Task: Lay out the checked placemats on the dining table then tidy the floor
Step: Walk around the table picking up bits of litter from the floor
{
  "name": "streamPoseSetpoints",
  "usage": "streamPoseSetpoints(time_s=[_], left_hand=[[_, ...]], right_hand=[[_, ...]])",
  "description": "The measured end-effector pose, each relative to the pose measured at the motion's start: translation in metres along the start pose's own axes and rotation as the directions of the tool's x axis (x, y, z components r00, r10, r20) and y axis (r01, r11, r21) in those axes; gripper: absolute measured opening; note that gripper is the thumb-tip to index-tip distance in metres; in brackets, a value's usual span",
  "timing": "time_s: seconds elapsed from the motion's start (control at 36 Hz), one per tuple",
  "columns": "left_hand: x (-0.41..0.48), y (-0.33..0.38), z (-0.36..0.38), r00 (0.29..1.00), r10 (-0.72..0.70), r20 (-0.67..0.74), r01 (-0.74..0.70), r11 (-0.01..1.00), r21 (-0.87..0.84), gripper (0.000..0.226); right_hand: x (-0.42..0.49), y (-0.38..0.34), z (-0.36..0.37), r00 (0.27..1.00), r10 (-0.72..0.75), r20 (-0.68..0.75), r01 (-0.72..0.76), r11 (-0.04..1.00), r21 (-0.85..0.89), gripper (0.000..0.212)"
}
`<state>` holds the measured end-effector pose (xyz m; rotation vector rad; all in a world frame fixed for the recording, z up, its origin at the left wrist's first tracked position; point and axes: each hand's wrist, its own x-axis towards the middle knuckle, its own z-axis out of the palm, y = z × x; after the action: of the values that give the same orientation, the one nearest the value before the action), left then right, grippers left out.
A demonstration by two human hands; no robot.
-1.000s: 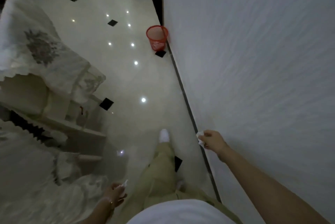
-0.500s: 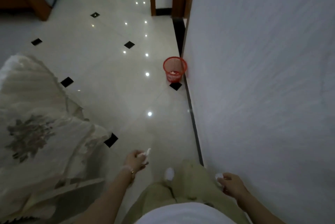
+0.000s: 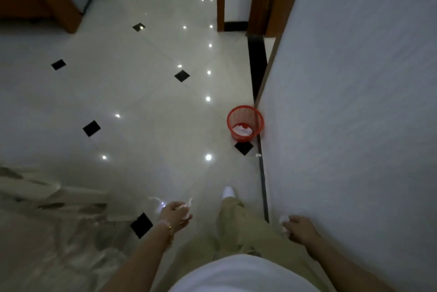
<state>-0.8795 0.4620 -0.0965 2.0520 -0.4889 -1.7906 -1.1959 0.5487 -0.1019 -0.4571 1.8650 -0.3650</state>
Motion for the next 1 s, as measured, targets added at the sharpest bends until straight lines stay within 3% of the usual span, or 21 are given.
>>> streamPoseSetpoints(time_s=[0.06, 0.14, 0.22, 0.31, 0.42, 0.61, 0.75, 0.86, 1.0], left_hand=[[0.014, 0.022, -0.004, 1.0, -0.003, -0.03, 0.004, 0.999, 0.045, 0.002], [0.033, 0.052, -0.01, 0.998, -0.027, -0.048, 0.031, 0.997, 0.067, 0.014], [0.049, 0.078, -0.014, 0.992, -0.075, -0.102, 0.083, 0.993, 0.079, 0.006], [0.068, 0.103, -0.014, 0.986, -0.106, -0.129, 0.122, 0.985, 0.123, 0.01], [0.099, 0.146, -0.008, 0.981, -0.145, -0.127, 0.167, 0.97, 0.178, 0.011], [0.162, 0.26, 0.04, 0.994, -0.094, -0.052, 0.105, 0.953, 0.285, 0.017], [0.208, 0.332, 0.096, 0.995, -0.045, 0.087, 0.009, 0.927, 0.375, 0.016], [0.246, 0.361, 0.145, 0.986, -0.02, 0.168, -0.062, 0.882, 0.468, 0.019], [0.306, 0.365, 0.2, 0.976, -0.031, 0.214, -0.095, 0.827, 0.554, 0.018]], right_hand=[[0.023, -0.044, -0.009, 0.999, -0.032, -0.02, 0.032, 0.999, 0.004, 0.01], [0.053, -0.111, -0.021, 0.997, -0.067, -0.042, 0.07, 0.995, 0.065, 0.007], [0.085, -0.169, -0.027, 0.994, -0.097, -0.041, 0.102, 0.986, 0.133, 0.026], [0.115, -0.214, -0.029, 0.993, -0.103, -0.058, 0.113, 0.971, 0.211, 0.008], [0.145, -0.261, -0.029, 0.992, -0.096, -0.086, 0.117, 0.952, 0.282, 0.008], [0.19, -0.309, -0.027, 0.99, 0.043, -0.133, 0.017, 0.908, 0.419, 0.007], [0.231, -0.33, -0.021, 0.978, 0.127, -0.166, -0.024, 0.856, 0.517, 0.027], [0.266, -0.34, -0.009, 0.971, 0.198, -0.131, -0.072, 0.771, 0.632, 0.014], [0.325, -0.335, 0.004, 0.944, 0.293, -0.154, -0.109, 0.714, 0.691, 0.018]])
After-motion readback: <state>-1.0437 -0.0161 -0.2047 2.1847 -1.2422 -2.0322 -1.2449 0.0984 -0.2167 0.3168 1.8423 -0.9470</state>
